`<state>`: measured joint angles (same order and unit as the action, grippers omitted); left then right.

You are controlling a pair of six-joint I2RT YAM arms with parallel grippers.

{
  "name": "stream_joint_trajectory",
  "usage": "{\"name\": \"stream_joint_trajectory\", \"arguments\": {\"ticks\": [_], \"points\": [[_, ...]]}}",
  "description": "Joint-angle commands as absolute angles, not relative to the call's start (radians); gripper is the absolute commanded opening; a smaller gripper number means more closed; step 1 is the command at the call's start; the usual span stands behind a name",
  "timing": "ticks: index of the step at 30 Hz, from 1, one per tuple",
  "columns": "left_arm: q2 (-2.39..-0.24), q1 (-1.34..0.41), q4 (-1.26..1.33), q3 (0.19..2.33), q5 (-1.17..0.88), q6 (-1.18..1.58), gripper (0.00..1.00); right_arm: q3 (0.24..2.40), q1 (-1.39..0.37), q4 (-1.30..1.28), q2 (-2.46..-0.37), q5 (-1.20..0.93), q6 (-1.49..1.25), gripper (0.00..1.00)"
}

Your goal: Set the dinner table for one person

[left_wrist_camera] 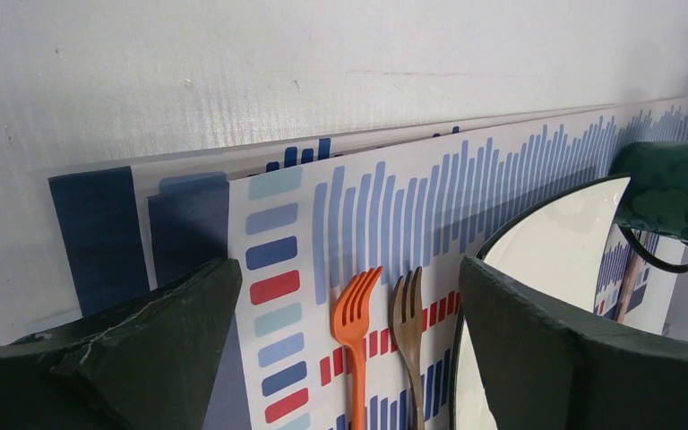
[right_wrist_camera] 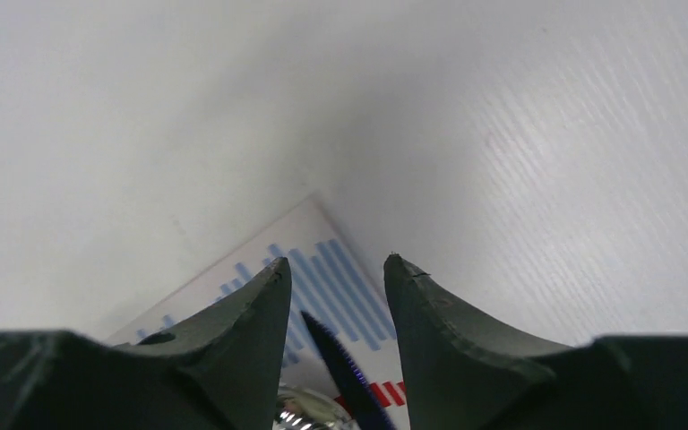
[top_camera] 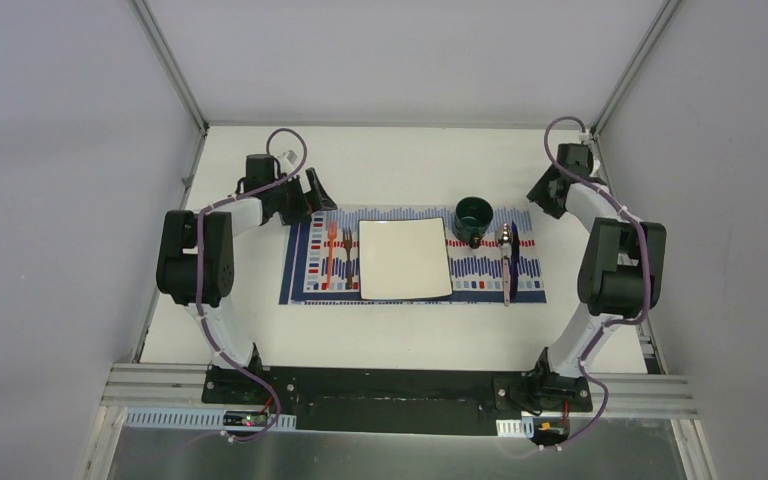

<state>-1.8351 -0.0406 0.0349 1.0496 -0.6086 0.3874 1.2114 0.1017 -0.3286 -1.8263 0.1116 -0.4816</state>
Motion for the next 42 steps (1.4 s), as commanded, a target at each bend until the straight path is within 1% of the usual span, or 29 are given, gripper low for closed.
{"name": "stream_joint_trajectory", "arguments": {"ticks": [1,3,6,7,9,10,13,17,19,22,24,26,29,31,32,42], "points": [[-1.790,-0.061,0.080,1.009,-0.590,0.397,0.99,1.328,0.024,-0.412,-1.702,0.159,-0.421,0.47],[-1.768,-0.069,0.081,0.999,-0.586,0.400,0.99,1.315,-0.029,-0.464,-1.648,0.145,-0.418,0.46],[-1.723,-0.079,0.071,0.981,-0.584,0.405,0.99,1.238,-0.170,-0.521,-1.544,0.234,-0.389,0.37],[-1.705,-0.084,0.070,0.970,-0.581,0.408,0.99,1.194,-0.203,-0.530,-1.510,0.258,-0.391,0.31],[-1.667,-0.098,0.071,0.944,-0.572,0.413,0.99,1.099,-0.239,-0.523,-1.421,0.267,-0.406,0.07],[-1.652,-0.108,0.072,0.931,-0.572,0.415,0.99,1.050,-0.250,-0.521,-1.387,0.288,-0.413,0.00],[-1.610,-0.144,0.072,0.902,-0.563,0.421,0.99,0.939,-0.259,-0.519,-1.306,0.374,-0.419,0.00],[-1.560,-0.190,0.066,0.878,-0.553,0.436,0.99,0.887,-0.259,-0.518,-1.243,0.423,-0.440,0.01],[-1.536,-0.213,0.057,0.874,-0.548,0.439,0.99,0.893,-0.259,-0.526,-1.266,0.432,-0.444,0.10],[-1.498,-0.234,0.009,0.883,-0.526,0.425,0.99,0.895,-0.259,-0.529,-1.317,0.416,-0.453,0.09],[-1.469,-0.235,-0.010,0.884,-0.519,0.417,0.99,0.878,-0.260,-0.507,-1.325,0.399,-0.462,0.10],[-1.448,-0.235,-0.047,0.887,-0.510,0.408,0.99,0.867,-0.261,-0.497,-1.342,0.392,-0.466,0.21],[-1.428,-0.235,-0.072,0.894,-0.503,0.397,0.99,0.855,-0.262,-0.499,-1.353,0.389,-0.472,0.24],[-1.424,-0.235,-0.081,0.901,-0.505,0.394,0.99,0.845,-0.265,-0.499,-1.354,0.394,-0.481,0.30],[-1.425,-0.235,-0.085,0.903,-0.507,0.393,0.99,0.839,-0.267,-0.501,-1.356,0.396,-0.482,0.32],[-1.450,-0.235,-0.086,0.922,-0.518,0.391,0.99,0.832,-0.272,-0.515,-1.383,0.411,-0.494,0.31]]}}
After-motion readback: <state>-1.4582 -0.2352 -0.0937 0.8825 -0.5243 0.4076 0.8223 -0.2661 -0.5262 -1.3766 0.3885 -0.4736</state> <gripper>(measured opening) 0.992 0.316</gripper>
